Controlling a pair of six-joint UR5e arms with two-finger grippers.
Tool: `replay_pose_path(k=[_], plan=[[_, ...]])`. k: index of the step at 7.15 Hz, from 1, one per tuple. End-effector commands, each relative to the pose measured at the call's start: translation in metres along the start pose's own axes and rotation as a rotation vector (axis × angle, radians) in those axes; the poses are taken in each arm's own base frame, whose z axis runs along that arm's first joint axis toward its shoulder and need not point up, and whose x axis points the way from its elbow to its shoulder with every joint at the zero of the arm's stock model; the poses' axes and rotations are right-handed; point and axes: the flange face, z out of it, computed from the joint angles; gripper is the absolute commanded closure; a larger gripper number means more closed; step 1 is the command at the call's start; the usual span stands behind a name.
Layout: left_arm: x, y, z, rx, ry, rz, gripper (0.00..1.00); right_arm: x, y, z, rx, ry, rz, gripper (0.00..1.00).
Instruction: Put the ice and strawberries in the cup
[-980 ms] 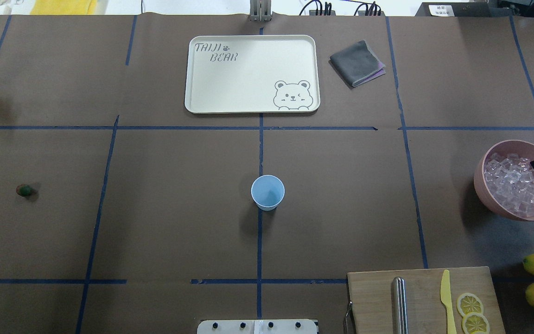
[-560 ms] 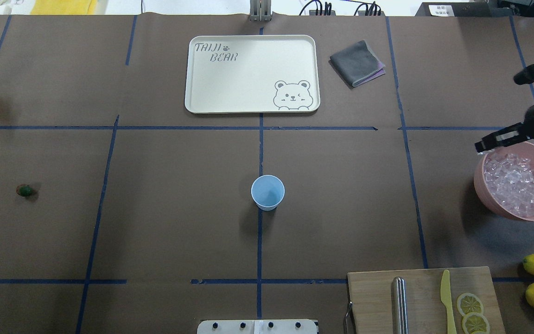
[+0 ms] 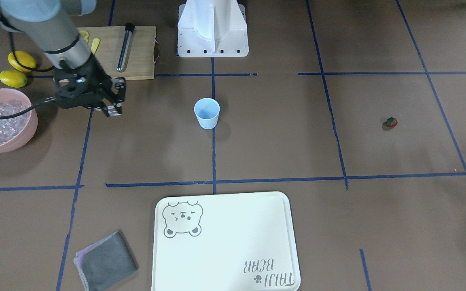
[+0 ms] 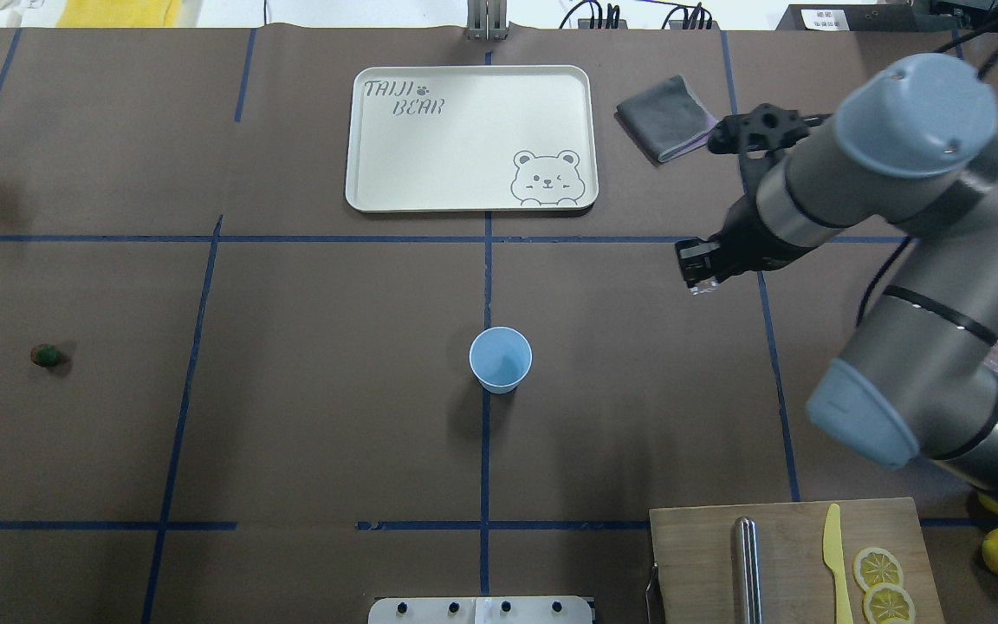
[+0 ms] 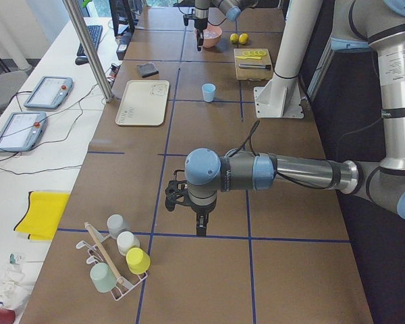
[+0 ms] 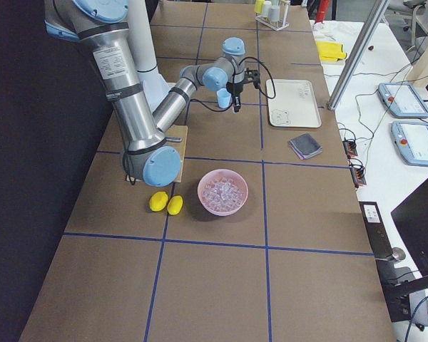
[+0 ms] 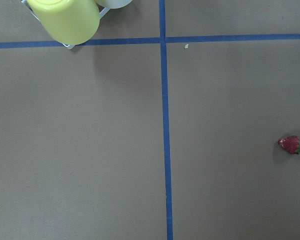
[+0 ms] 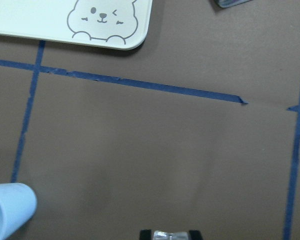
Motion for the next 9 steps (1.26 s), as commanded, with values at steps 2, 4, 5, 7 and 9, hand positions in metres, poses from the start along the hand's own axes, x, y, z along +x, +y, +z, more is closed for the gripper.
replay_pose_path(k=[2, 4, 5, 7, 9], plan=[[0.000, 0.000, 0.000, 0.001, 0.000, 0.001, 0.00, -0.186, 0.022, 0.008, 0.037, -0.001, 0.100, 0.95], [-0.001, 0.000, 0.001, -0.001, 0.000, -0.002, 0.00, -0.222, 0.035, 0.043, 0.055, 0.032, 0.116, 0.94], [-0.001, 0.000, 0.001, -0.001, 0.000, -0.002, 0.00, -0.220, 0.038, 0.057, 0.068, 0.033, 0.109, 0.94], [0.000, 0.000, 0.000, -0.001, -0.001, 0.000, 0.00, -0.208, 0.036, 0.076, 0.069, 0.073, 0.102, 0.94], [0.001, 0.000, -0.001, 0.002, 0.000, 0.002, 0.00, -0.202, 0.036, 0.081, 0.075, 0.087, 0.099, 0.93]])
